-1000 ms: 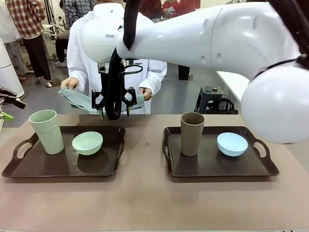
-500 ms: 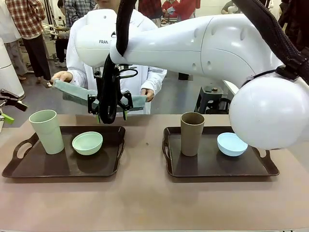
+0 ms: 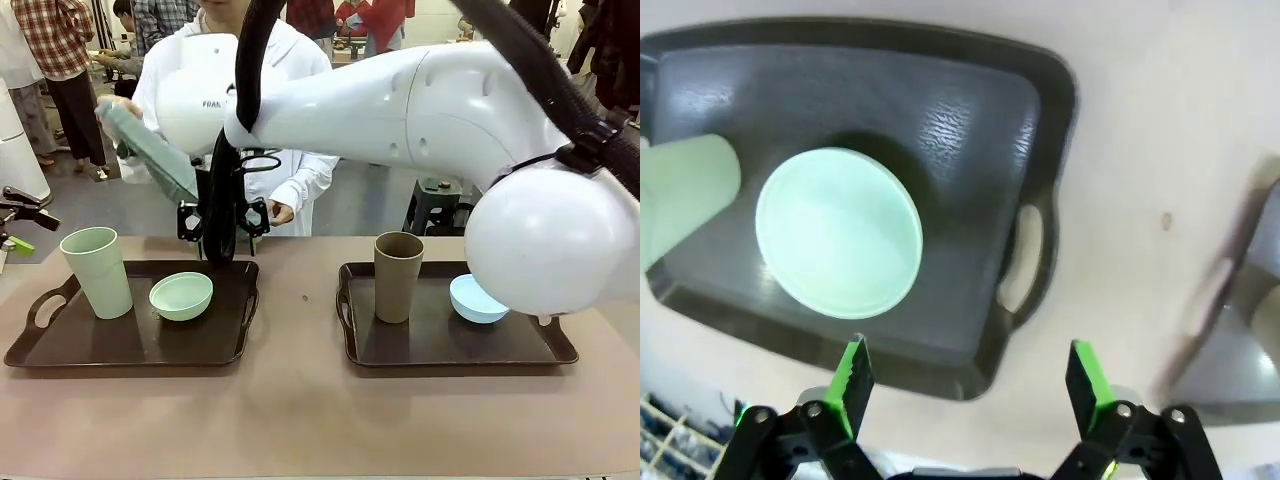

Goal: Set up a tray with a mat and arrange the tableware.
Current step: Pick up the Picnic Bowl and Reusable plastic cup from the Handle tray in front of the human's position and hold them in the air.

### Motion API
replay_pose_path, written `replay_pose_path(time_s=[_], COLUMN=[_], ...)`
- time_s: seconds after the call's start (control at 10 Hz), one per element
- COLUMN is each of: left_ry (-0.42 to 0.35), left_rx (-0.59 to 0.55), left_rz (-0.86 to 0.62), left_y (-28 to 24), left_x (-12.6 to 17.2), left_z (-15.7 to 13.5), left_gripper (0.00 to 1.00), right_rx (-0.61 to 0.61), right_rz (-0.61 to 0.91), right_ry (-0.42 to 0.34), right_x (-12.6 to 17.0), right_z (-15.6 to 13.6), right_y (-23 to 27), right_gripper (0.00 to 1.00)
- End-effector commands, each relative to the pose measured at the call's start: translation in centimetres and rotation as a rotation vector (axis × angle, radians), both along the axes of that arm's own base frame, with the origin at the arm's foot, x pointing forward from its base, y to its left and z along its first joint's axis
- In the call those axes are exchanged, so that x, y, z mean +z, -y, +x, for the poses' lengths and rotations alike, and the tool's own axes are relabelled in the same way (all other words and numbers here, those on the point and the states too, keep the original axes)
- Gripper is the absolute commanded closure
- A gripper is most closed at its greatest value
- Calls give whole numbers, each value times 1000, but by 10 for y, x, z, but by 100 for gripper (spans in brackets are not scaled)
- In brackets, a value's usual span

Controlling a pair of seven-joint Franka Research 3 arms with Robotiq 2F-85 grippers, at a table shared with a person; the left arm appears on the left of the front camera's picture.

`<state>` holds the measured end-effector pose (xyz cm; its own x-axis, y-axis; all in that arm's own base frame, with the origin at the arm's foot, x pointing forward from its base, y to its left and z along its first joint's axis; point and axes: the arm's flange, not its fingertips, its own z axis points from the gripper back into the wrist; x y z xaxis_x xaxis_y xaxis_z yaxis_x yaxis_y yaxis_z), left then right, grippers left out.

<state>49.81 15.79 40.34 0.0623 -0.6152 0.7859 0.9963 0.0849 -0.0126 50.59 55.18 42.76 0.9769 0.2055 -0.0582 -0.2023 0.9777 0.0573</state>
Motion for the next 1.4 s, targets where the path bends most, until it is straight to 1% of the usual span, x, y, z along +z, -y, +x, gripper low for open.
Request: replay_pose_path(time_s=[0.0,0.2,0.3,0.6,0.8,1.0,1.2,1.3], left_ry=[61,55,50,5,-29,-45,-28,-22], left_rx=[54,94,97,58,6,-20,-45,-45], left_rz=[-31,-60,-68,-77,-55,-43,-33,-46], left_y=[-1,-5,-3,4,10,16,26,29], left_x=[-15,-28,-34,-57,-67,-76,-89,-92], left_z=[2,7,8,8,7,3,3,5], left_gripper=[0,0,0,0,0,0,0,0], right_rx=[-62,-75,-80,-91,-80,-75,-54,-42], right_rz=[-13,-30,-35,-7,9,25,22,22], right_ry=[75,114,129,162,143,140,114,120], right_x=[-15,-24,-28,-43,-52,-61,-73,-78], right_z=[-8,-20,-23,-20,-14,-9,-2,0], right_y=[-12,-17,-18,-23,-27,-30,-37,-40], right_gripper=[0,0,0,0,0,0,0,0])
